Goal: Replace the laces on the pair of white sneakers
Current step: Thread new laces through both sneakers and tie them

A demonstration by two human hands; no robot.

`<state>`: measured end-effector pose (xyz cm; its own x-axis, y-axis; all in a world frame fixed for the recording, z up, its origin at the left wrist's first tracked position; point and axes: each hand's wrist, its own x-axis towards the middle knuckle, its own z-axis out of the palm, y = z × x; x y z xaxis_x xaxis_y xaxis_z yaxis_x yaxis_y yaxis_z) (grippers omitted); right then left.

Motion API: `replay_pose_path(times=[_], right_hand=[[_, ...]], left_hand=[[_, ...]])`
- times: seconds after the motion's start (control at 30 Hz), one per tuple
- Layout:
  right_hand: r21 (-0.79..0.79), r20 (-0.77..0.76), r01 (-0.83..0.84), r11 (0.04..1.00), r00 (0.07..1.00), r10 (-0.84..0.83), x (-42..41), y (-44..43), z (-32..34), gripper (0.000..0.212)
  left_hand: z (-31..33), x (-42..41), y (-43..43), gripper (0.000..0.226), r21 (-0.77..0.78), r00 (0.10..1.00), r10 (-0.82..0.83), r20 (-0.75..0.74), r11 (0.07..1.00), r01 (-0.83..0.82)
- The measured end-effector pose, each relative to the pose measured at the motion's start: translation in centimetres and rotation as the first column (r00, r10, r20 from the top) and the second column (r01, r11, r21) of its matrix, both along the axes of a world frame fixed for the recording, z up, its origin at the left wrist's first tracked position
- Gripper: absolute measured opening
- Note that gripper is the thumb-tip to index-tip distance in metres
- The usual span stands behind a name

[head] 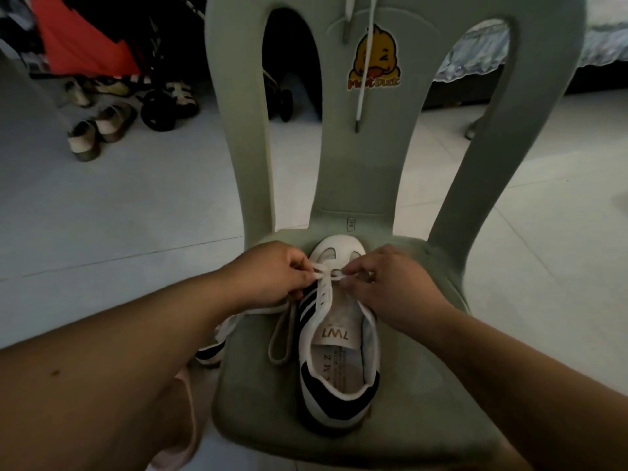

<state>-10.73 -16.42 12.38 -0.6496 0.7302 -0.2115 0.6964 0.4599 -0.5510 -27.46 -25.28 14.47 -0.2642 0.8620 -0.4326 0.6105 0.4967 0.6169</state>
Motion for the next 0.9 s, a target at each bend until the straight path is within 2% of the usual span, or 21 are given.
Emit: replay_pose_path(times=[0.13,0.3,0.37,0.5,0.63,0.73,0.8,0.9], right_hand=[[0.036,0.032,-0.021,0.999,0.999,0.02,-0.6,0.4,0.1,0.019],[-0.004,0.047,-0.051,0.999,0.998,0.051,-1.4,0.8,0.5,0.011],[-0.033,0.021,-0.049,0.998,0.999,0.05,-1.7,0.8,0.8,0.009],[-0.032,-0.029,-0.082,0.996,0.996,0.081,-3.2,0.8,1.3,0.02],[0.033,0.117,-0.187,0.982,0.976,0.182,-5.2,0.7,1.2,0.028],[0.065,0.179,-0.239,0.969,0.958,0.225,-5.8,0.6,1.5,0.022],[0.052,0.143,-0.226,0.973,0.966,0.216,-5.7,0.6,1.4,0.014],[0.002,0.064,-0.174,0.985,0.983,0.174,-5.6,0.6,1.1,0.007]], left_hand=[[0.3,-0.7,-0.2,0.006,0.021,1.0,-0.013,-0.022,1.0,0.014],[0.2,-1.5,-0.8,0.008,-0.13,0.977,-0.192,-0.095,0.975,0.179],[0.2,-1.9,-0.9,0.005,-0.143,0.968,-0.221,-0.117,0.968,0.204],[0.1,-2.0,-0.5,0.014,-0.056,0.979,-0.167,-0.116,0.985,0.161],[-0.4,-2.1,-0.4,0.019,-0.088,0.969,-0.177,-0.169,0.982,0.164],[-0.9,-2.3,-0.6,0.022,0.006,0.959,-0.112,-0.261,0.993,0.118],[-1.0,-2.2,-0.4,0.03,0.085,0.953,-0.079,-0.294,0.99,0.109],[-0.6,-1.6,0.5,0.042,0.129,0.98,-0.099,-0.171,0.984,0.121]])
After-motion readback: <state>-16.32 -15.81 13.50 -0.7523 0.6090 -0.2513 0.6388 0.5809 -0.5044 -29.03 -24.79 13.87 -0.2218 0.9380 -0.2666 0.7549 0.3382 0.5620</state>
